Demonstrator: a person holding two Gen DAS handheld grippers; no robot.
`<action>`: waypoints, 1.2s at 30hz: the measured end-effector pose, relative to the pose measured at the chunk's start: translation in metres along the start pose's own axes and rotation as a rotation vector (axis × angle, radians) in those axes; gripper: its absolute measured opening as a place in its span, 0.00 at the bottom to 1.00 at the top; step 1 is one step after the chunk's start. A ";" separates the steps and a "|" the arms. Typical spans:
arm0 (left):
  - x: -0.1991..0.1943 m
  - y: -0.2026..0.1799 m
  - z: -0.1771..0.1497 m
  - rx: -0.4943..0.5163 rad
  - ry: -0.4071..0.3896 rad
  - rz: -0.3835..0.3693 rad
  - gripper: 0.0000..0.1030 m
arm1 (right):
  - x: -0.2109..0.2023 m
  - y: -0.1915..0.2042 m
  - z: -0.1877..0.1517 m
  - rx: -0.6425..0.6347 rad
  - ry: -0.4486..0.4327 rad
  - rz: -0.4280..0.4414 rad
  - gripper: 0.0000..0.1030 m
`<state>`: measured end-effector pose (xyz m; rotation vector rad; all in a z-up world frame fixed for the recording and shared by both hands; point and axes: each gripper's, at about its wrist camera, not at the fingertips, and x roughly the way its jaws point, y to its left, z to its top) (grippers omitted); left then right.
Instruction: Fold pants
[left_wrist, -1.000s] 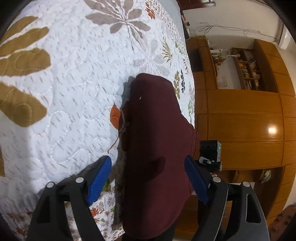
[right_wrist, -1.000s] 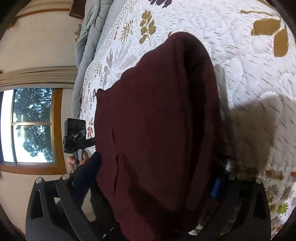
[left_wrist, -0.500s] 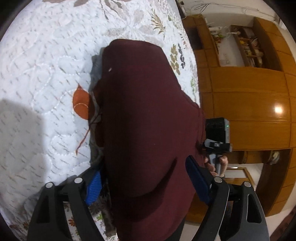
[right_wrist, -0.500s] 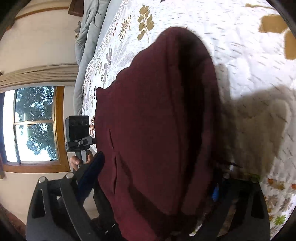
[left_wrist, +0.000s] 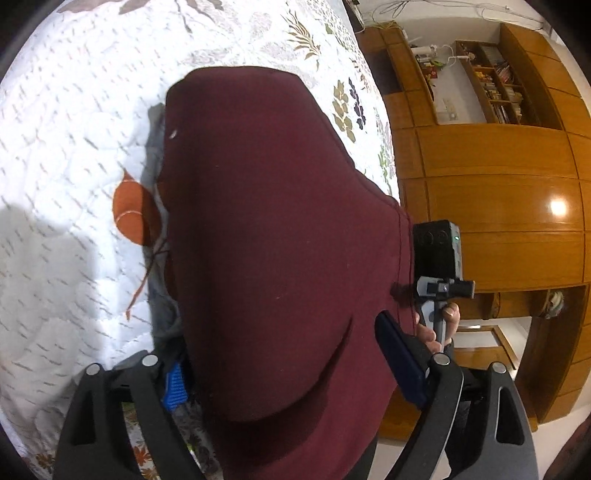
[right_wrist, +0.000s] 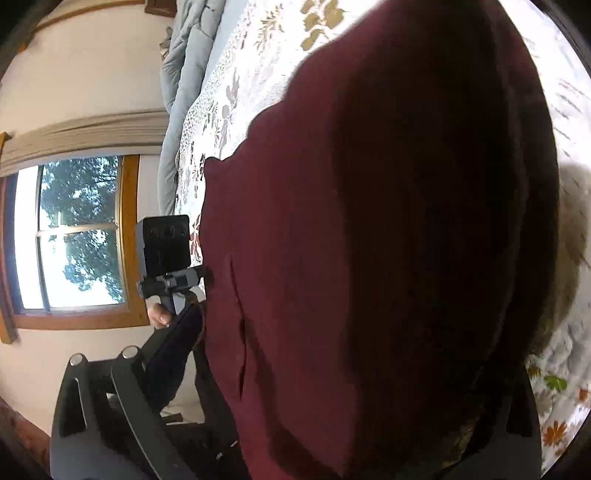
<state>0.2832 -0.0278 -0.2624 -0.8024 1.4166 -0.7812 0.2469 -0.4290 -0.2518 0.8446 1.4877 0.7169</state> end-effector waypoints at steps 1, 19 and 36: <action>0.000 -0.001 0.000 -0.003 0.001 -0.012 0.85 | -0.002 -0.003 0.000 0.002 0.002 0.027 0.95; -0.015 -0.020 -0.009 -0.001 -0.068 -0.025 0.37 | -0.015 0.029 -0.020 0.003 -0.080 -0.039 0.41; -0.183 -0.002 0.047 0.014 -0.270 0.012 0.36 | 0.061 0.183 0.087 -0.174 -0.042 -0.060 0.37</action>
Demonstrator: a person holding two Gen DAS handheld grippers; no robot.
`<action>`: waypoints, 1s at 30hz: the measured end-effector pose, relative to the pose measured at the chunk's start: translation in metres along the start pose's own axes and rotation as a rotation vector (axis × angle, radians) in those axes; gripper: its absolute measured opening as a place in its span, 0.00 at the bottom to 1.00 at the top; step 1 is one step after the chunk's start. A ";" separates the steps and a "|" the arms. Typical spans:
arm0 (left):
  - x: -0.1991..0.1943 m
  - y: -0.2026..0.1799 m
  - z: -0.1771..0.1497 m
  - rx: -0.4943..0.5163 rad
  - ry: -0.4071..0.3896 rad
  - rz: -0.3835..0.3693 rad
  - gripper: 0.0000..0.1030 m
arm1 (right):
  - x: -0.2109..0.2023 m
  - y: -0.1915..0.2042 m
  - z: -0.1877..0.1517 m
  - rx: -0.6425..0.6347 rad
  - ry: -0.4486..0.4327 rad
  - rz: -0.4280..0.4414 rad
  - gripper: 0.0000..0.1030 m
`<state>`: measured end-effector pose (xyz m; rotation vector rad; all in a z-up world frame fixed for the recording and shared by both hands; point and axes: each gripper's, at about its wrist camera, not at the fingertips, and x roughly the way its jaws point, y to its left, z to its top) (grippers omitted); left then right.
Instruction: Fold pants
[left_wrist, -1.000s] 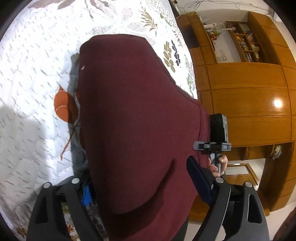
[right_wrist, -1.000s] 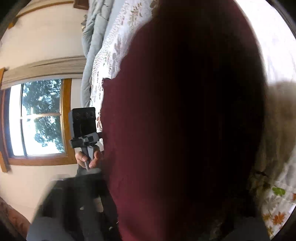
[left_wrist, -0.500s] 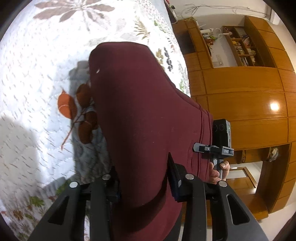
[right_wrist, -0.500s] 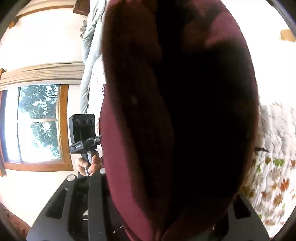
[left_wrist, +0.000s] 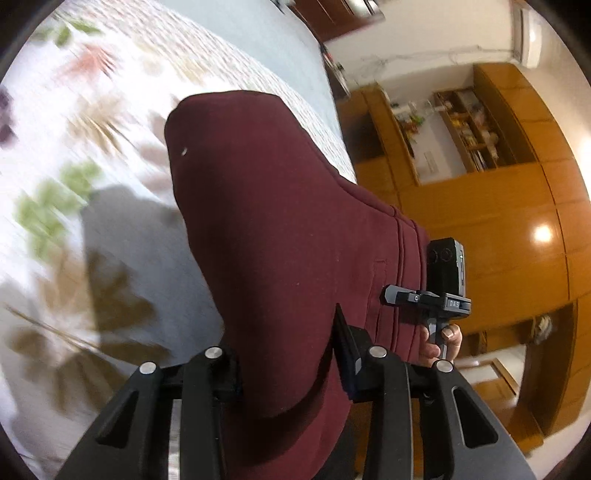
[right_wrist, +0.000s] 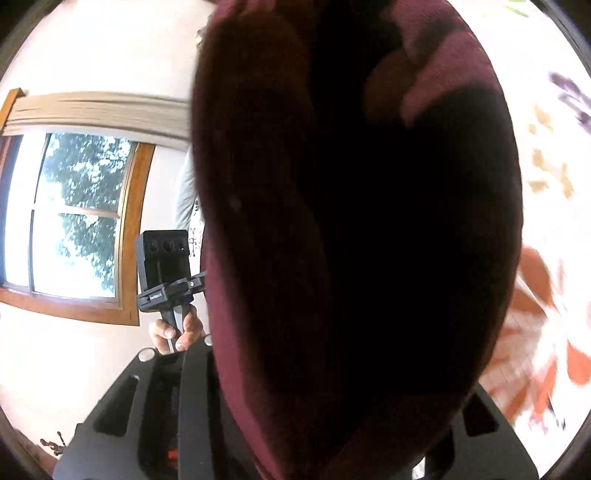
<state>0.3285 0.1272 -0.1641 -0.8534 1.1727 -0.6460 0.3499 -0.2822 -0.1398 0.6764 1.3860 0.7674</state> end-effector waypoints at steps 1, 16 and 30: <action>-0.014 0.013 0.014 -0.013 -0.013 0.018 0.36 | 0.018 0.008 0.017 -0.009 0.013 0.006 0.37; -0.082 0.207 0.079 -0.291 -0.057 0.034 0.37 | 0.232 -0.013 0.148 0.097 0.176 0.018 0.40; -0.158 0.187 0.063 -0.195 -0.284 0.198 0.52 | 0.099 -0.016 0.159 0.069 -0.133 -0.149 0.65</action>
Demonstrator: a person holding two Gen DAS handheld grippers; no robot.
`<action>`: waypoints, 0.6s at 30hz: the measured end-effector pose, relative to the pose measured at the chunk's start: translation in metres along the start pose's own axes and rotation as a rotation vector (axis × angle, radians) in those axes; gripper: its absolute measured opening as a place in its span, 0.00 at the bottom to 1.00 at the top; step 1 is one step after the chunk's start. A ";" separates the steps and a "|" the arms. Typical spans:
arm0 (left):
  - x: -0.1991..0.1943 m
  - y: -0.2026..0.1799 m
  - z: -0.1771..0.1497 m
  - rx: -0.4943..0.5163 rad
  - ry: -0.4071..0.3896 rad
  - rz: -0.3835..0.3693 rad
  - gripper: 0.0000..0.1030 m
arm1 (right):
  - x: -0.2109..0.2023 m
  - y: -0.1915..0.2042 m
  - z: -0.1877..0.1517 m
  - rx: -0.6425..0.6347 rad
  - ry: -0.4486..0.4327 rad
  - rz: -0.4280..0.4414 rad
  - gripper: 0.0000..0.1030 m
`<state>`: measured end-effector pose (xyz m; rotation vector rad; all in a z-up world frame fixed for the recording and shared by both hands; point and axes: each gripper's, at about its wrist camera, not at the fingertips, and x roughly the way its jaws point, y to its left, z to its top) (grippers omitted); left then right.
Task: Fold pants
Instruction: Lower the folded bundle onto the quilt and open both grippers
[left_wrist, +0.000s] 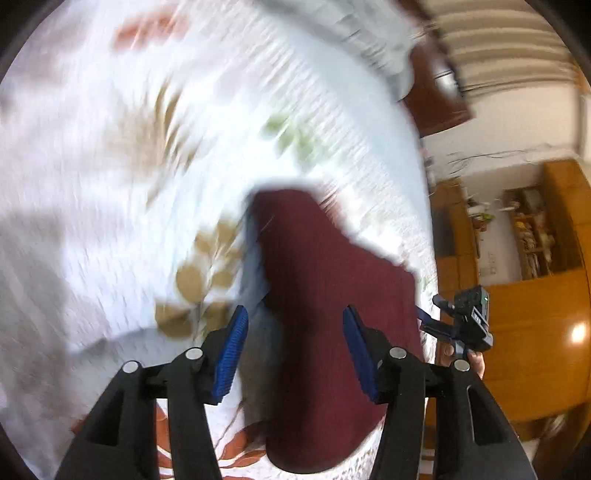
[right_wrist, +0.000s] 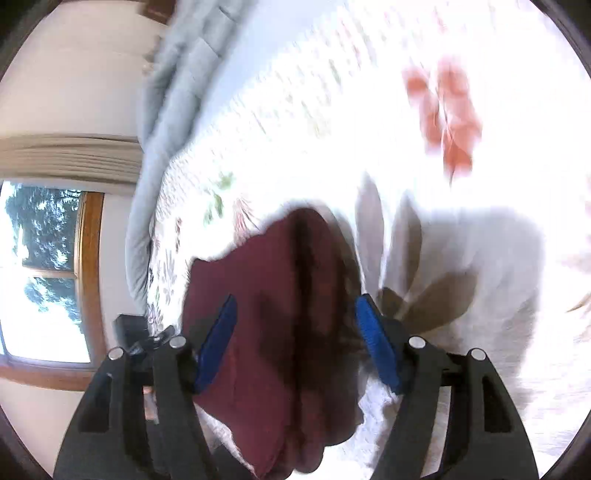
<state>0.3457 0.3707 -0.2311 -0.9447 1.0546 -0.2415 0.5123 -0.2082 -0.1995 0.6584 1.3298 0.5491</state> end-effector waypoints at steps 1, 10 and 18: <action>-0.009 -0.011 0.005 0.021 -0.047 -0.036 0.54 | -0.007 0.016 0.000 -0.051 -0.016 0.029 0.65; 0.081 -0.018 0.043 -0.060 0.011 -0.229 0.60 | 0.072 0.077 -0.003 -0.012 0.078 0.121 0.42; 0.073 0.002 0.035 -0.109 -0.018 -0.242 0.58 | 0.042 0.047 -0.018 -0.015 0.082 0.113 0.48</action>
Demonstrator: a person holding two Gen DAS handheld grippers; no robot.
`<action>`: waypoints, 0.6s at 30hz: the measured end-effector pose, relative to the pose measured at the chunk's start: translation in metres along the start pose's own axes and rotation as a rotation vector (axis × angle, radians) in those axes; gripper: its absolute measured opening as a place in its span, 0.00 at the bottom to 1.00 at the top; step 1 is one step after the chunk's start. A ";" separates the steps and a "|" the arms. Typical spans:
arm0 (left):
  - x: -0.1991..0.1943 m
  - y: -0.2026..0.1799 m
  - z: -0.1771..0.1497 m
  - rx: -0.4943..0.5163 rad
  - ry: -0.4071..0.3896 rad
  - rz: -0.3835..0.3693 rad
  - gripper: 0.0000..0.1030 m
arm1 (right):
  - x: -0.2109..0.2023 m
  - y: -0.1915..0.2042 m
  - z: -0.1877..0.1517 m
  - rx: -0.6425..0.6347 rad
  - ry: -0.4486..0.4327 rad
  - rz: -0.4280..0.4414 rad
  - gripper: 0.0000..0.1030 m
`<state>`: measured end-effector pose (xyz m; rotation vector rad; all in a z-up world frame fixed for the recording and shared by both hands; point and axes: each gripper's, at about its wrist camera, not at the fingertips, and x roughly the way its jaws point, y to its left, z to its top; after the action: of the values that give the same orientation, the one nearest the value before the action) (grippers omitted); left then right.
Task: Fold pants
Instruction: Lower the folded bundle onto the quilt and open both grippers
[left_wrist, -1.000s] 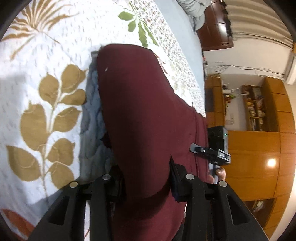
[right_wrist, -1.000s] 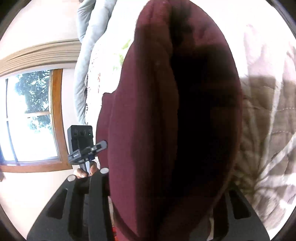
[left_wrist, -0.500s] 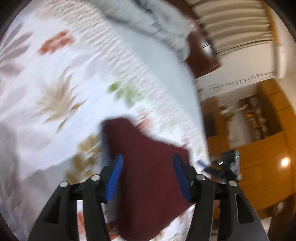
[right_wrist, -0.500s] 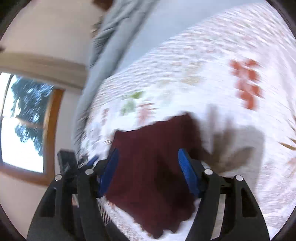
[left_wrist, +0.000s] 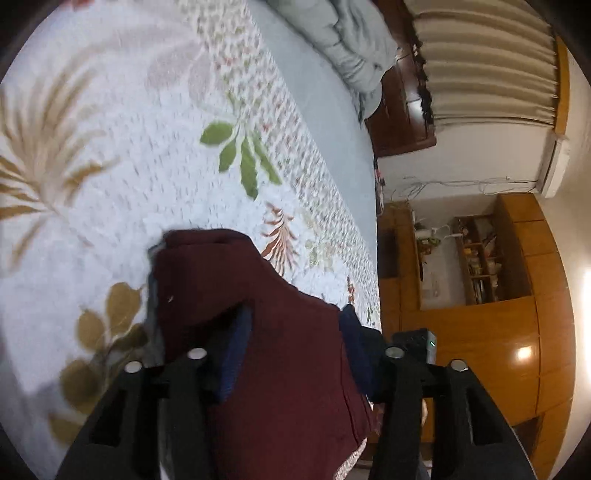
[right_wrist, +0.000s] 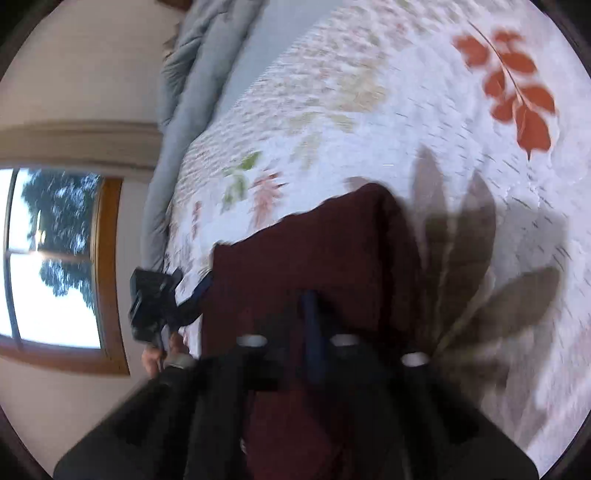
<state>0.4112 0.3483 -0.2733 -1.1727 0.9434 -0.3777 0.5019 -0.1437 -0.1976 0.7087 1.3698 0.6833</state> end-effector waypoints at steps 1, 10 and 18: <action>-0.011 -0.010 -0.007 0.039 -0.017 -0.004 0.61 | -0.003 0.013 -0.008 -0.036 -0.008 0.028 0.55; -0.035 -0.019 -0.115 0.230 0.119 -0.066 0.65 | 0.006 0.024 -0.084 -0.130 0.093 0.108 0.33; -0.033 0.010 -0.113 0.119 0.100 -0.130 0.57 | 0.003 -0.032 -0.076 -0.001 0.063 0.163 0.00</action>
<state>0.3008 0.3064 -0.2771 -1.1175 0.9203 -0.5941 0.4270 -0.1572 -0.2292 0.8098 1.3795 0.8412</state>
